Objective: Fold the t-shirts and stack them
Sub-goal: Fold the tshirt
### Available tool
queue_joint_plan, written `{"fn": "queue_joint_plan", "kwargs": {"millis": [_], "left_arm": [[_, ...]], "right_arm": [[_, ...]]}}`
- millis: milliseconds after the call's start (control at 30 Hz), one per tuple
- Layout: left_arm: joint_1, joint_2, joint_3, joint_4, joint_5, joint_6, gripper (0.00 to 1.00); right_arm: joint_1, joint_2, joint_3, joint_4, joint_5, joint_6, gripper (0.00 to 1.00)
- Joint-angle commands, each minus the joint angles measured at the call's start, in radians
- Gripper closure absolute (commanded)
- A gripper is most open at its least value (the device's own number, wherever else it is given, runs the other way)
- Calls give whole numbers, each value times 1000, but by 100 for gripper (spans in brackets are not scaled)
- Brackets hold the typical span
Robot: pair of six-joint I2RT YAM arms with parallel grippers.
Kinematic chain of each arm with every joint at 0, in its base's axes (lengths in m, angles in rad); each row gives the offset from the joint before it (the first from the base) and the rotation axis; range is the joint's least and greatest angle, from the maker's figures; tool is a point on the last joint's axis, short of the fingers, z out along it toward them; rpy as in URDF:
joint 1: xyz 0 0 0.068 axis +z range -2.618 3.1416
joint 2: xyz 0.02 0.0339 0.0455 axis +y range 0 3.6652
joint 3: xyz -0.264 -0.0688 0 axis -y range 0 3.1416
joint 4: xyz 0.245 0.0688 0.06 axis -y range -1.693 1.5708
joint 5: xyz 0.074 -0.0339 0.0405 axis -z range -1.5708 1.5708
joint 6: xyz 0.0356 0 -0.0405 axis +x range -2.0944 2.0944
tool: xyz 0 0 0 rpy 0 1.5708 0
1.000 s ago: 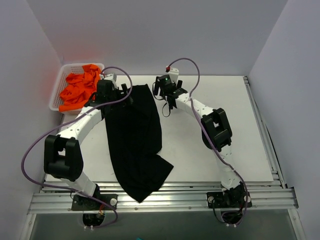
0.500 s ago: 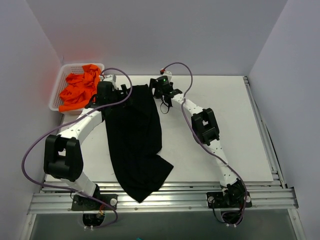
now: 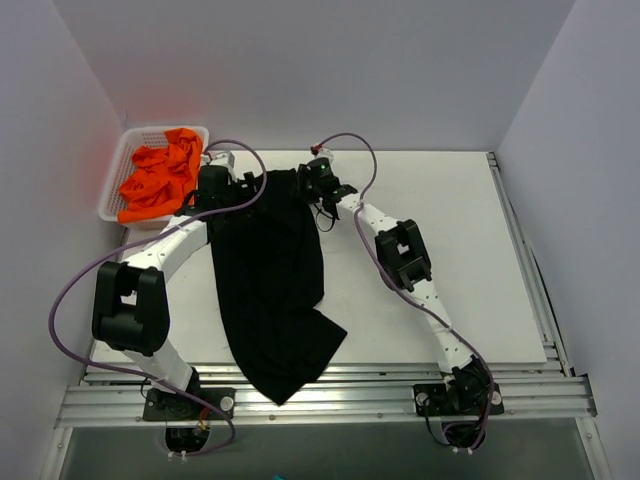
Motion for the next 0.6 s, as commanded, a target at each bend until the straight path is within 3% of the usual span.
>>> {"fn": "queue_joint_plan", "kwargs": {"millis": [0, 133, 233, 400, 567], "left_arm": [[4, 9, 14, 42, -7, 1, 6], [5, 2, 2, 41, -30, 9, 6], [5, 1, -9, 42, -35, 15, 6], [10, 2, -29, 59, -33, 16, 6], [10, 27, -20, 75, -16, 10, 6]], "right_arm": [[16, 58, 29, -4, -50, 19, 70], [-8, 84, 40, -13, -61, 39, 98], [-40, 43, -7, -21, 11, 33, 100], [-121, -86, -230, 16, 148, 22, 100], [-210, -147, -275, -24, 190, -19, 100]]}}
